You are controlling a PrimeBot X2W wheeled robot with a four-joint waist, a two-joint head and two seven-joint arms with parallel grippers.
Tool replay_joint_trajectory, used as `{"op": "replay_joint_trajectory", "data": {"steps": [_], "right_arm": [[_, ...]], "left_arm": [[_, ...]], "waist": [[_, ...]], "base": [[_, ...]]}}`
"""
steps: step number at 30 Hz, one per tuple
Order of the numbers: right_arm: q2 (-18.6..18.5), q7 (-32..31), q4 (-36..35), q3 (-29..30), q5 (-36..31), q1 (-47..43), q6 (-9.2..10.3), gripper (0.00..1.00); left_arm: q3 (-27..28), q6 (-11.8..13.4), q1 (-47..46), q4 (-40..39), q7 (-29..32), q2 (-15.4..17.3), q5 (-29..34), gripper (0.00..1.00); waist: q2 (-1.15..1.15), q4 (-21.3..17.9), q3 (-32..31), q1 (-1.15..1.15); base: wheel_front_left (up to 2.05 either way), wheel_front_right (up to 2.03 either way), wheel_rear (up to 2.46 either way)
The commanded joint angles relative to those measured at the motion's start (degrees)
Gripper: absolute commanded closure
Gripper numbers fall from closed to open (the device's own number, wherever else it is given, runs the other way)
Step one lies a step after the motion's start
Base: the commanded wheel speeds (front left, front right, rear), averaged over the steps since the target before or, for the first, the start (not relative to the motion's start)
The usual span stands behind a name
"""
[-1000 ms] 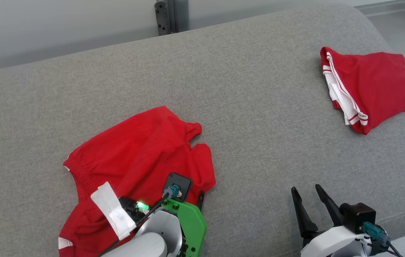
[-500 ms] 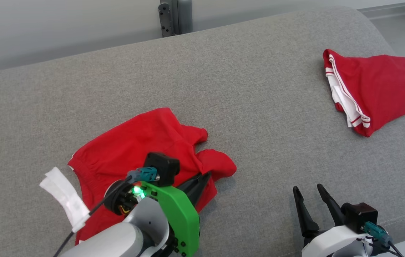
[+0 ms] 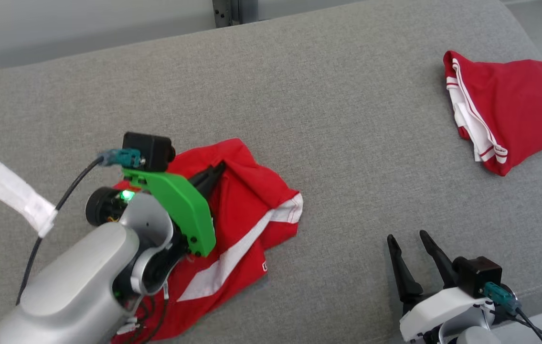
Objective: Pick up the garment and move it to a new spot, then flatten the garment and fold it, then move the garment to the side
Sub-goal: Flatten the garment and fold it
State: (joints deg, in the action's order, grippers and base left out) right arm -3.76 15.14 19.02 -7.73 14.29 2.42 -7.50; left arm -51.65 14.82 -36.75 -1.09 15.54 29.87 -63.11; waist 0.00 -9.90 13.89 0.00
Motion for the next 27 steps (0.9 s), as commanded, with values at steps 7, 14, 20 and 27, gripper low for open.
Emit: {"op": "replay_joint_trajectory", "data": {"steps": [7,14,20,27], "right_arm": [[-1.0,0.0,0.3,-0.4,0.7,2.6,0.02,0.0],[-1.2,0.0,0.9,0.7,0.5,0.6,0.02,0.0],[-2.0,0.0,-0.2,2.7,-0.3,-1.7,0.02,0.0],[-4.1,0.0,-4.3,7.0,-2.2,-4.8,0.02,0.0]], "left_arm": [[-0.8,-2.8,-8.4,22.5,-4.3,-8.4,4.1,0.49],[-1.0,-6.2,-8.5,35.8,-12.0,-13.5,5.2,0.0],[1.8,-5.2,-4.6,34.7,-21.2,-13.2,5.0,0.0],[5.4,0.7,8.0,22.6,-29.1,-8.3,5.0,0.0]], "waist": [[0.0,-1.8,3.8,0.0],[0.0,-1.0,1.6,0.0],[0.0,2.5,-2.6,0.0],[0.0,8.2,-9.4,0.0]], "base": [[0.0,0.0,0.0],[0.0,0.0,0.0],[0.0,0.0,0.0],[0.0,0.0,0.0]]}}
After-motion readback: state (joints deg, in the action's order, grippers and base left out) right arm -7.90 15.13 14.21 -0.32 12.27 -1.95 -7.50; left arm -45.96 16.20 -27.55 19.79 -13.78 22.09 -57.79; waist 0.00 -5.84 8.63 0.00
